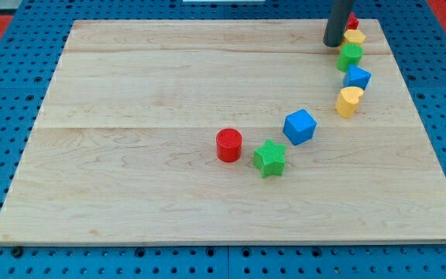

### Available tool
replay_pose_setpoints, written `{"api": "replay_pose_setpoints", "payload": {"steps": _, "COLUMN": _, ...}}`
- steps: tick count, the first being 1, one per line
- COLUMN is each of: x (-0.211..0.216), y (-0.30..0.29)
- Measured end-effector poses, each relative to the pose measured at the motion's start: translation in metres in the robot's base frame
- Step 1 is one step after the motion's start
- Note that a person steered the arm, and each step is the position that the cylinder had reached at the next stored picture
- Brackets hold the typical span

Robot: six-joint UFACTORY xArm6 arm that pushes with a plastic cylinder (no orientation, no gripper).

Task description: Move the blue cube to the bottom side of the yellow heart

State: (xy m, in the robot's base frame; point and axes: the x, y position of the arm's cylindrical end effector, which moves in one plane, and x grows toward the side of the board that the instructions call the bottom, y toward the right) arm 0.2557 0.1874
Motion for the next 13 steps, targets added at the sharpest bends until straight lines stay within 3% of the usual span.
{"api": "replay_pose_setpoints", "payload": {"steps": 2, "x": -0.007, "y": -0.079}}
{"api": "replay_pose_setpoints", "payload": {"steps": 3, "x": 0.016, "y": -0.099}}
{"api": "replay_pose_setpoints", "payload": {"steps": 6, "x": 0.158, "y": -0.118}}
{"api": "replay_pose_setpoints", "payload": {"steps": 8, "x": 0.202, "y": -0.125}}
{"api": "replay_pose_setpoints", "payload": {"steps": 11, "x": 0.179, "y": -0.133}}
{"api": "replay_pose_setpoints", "payload": {"steps": 13, "x": 0.197, "y": -0.100}}
